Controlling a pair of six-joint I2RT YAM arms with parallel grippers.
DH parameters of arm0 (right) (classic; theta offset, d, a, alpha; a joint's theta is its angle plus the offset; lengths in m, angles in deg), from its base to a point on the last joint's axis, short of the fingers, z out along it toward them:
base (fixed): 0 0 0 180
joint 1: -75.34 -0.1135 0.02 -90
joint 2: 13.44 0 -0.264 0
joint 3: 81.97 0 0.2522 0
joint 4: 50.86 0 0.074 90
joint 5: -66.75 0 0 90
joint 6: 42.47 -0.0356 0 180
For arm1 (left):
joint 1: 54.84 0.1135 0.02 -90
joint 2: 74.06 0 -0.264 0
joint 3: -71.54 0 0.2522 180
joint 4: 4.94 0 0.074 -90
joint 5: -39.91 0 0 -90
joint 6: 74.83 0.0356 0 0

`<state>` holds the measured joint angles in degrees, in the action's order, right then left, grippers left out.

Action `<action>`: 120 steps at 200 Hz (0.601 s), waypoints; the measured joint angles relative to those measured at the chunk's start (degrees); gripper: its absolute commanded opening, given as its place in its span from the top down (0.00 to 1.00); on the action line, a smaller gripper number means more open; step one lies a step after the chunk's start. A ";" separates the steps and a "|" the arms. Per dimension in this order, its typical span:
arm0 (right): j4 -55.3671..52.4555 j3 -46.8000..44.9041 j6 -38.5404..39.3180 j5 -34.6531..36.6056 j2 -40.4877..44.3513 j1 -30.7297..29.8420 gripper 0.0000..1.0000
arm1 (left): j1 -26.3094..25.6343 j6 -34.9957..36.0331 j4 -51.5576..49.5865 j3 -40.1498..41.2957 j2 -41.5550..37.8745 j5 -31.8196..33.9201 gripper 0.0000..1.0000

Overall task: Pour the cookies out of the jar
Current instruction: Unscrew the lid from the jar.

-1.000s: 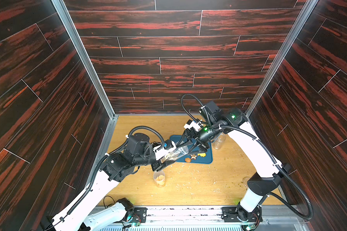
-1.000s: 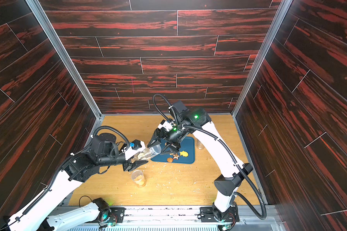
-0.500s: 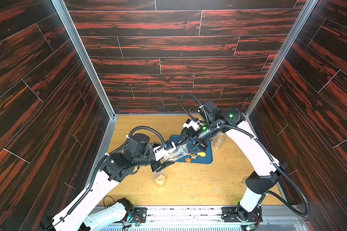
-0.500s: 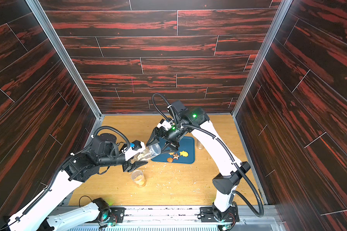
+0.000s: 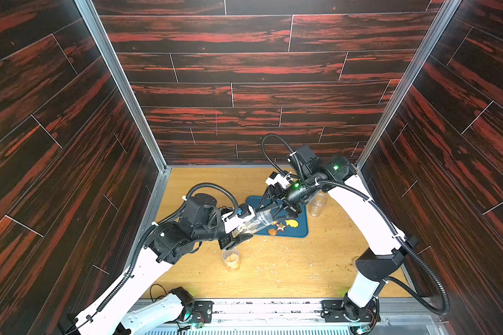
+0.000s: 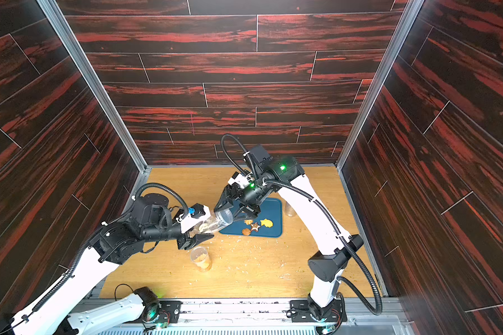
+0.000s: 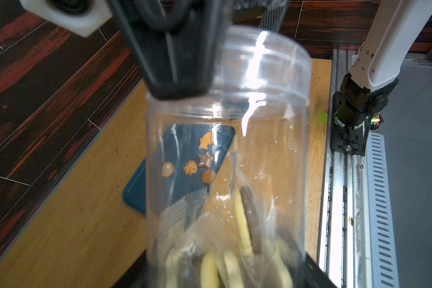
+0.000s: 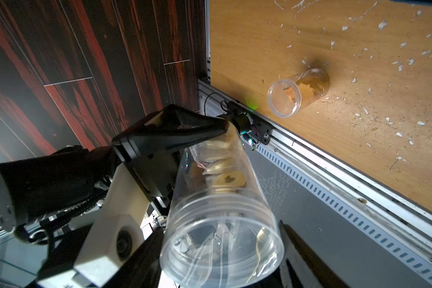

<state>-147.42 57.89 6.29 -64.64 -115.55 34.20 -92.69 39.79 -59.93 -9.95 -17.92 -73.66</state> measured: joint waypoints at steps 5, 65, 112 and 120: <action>0.20 -0.35 0.13 -0.17 0.00 0.00 0.27 | 0.00 0.00 -0.11 0.00 0.00 0.02 0.63; 2.05 -2.54 7.02 0.02 0.50 0.15 0.57 | 0.02 0.46 -0.98 0.00 0.07 0.87 0.63; 8.70 -10.51 15.52 0.31 5.38 1.16 0.52 | -0.13 1.01 -0.59 0.00 0.94 1.27 0.63; 9.79 -11.56 16.90 0.48 6.14 1.31 0.52 | -0.17 1.01 -0.37 0.00 1.09 1.25 0.63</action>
<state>-137.63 46.33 23.19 -64.16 -109.40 35.51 -92.86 40.80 -60.30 -9.95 -16.83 -72.41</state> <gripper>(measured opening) 0.677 0.660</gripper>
